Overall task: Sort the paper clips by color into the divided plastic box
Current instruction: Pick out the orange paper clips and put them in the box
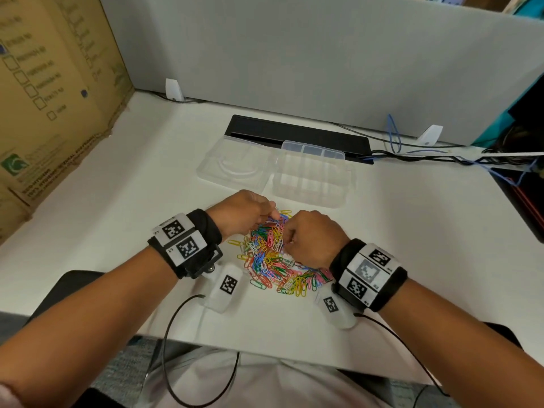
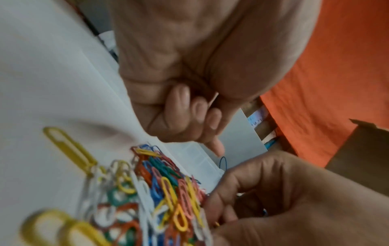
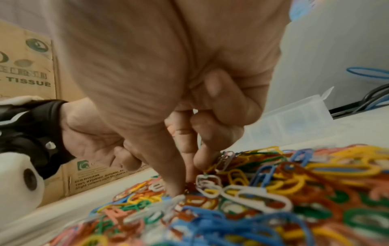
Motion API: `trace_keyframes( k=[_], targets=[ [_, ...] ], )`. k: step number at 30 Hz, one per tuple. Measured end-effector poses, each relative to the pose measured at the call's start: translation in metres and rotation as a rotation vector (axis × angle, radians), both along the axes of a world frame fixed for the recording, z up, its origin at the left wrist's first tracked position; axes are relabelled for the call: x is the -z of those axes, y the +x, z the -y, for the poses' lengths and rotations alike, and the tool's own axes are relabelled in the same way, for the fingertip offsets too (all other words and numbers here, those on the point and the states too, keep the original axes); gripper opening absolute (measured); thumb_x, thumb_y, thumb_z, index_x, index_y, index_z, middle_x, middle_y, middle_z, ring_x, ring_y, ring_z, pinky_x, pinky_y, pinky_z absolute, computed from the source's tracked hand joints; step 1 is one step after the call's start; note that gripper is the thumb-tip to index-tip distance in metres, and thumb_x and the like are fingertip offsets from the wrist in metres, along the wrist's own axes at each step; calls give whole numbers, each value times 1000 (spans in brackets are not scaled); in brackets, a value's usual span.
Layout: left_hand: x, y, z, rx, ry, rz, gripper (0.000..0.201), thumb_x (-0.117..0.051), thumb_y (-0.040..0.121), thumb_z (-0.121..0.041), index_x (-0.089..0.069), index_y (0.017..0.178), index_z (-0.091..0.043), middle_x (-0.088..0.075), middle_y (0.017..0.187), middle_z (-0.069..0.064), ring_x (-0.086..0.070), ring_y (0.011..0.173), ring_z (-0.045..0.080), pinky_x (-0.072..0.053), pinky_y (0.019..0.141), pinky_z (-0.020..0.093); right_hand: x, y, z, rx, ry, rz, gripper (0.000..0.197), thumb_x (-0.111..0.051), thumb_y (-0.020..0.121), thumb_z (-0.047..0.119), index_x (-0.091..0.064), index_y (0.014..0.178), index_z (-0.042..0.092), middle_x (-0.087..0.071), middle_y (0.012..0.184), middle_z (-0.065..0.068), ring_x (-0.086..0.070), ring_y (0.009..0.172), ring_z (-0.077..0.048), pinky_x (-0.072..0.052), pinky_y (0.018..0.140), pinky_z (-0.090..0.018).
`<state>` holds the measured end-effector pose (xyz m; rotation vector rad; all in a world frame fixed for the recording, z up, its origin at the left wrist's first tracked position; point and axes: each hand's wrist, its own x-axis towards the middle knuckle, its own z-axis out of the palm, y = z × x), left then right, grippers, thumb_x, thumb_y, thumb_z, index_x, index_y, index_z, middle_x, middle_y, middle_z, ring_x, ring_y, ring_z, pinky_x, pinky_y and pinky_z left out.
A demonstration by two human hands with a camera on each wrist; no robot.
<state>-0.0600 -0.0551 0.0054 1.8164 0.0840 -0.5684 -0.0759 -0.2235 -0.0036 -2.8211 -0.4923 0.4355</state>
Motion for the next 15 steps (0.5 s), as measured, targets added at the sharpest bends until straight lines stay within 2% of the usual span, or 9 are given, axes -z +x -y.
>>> trace_keyframes(
  k=[3, 5, 7, 8, 11, 13, 15],
  targets=[
    [0, 0, -1, 39, 93, 40, 23, -52, 99, -14, -70, 87, -8, -39, 40, -13, -29, 38, 4, -22, 37, 16, 1, 1, 2, -39, -82, 23, 10, -61, 84, 20, -71, 86, 17, -70, 91, -4, -65, 83, -28, -54, 71, -34],
    [1, 1, -3, 22, 63, 22, 23, -48, 100, -9, -70, 90, -6, -40, 42, -10, -29, 39, 6, -23, 37, 16, -1, 1, 10, -37, -53, 5, 12, -57, 84, 16, -70, 81, 18, -69, 87, -1, -65, 81, -25, -54, 70, -34],
    [1, 2, -4, -26, -27, -16, 25, -44, 101, -6, -68, 94, -4, -42, 49, -4, -30, 43, 8, -24, 38, 16, -6, 2, 21, 9, 132, -66, 16, -56, 84, 11, -69, 78, 18, -69, 81, 4, -64, 75, -18, -55, 71, -35],
    [2, 2, -4, -58, -88, -44, 25, -42, 101, -7, -66, 96, -3, -42, 53, -2, -32, 44, 8, -25, 38, 16, -11, 2, 25, 48, 266, -124, 19, -57, 86, 7, -70, 77, 16, -69, 77, 4, -64, 69, -14, -55, 67, -33],
    [1, 1, 2, -135, -327, -204, 26, -41, 103, -14, -63, 99, -2, -49, 61, 2, -43, 45, 9, -34, 38, 17, -28, -1, 32, 192, 637, -281, 16, -63, 90, 0, -73, 81, 9, -69, 68, 0, -56, 53, -6, -43, 47, -17],
    [1, -3, 7, -146, -476, -337, 33, -40, 102, -23, -63, 99, 0, -58, 70, 8, -56, 51, 14, -46, 42, 19, -41, -4, 28, 231, 762, -301, 8, -69, 90, 5, -73, 83, 7, -65, 61, 3, -53, 51, -4, -38, 44, -13],
    [3, -6, 11, -143, -556, -432, 39, -37, 102, -28, -62, 95, 2, -64, 78, 14, -65, 60, 20, -54, 48, 22, -46, -3, 23, 221, 780, -243, 8, -69, 90, 9, -75, 85, 7, -63, 57, 11, -52, 51, 1, -38, 48, -9]
  ],
)
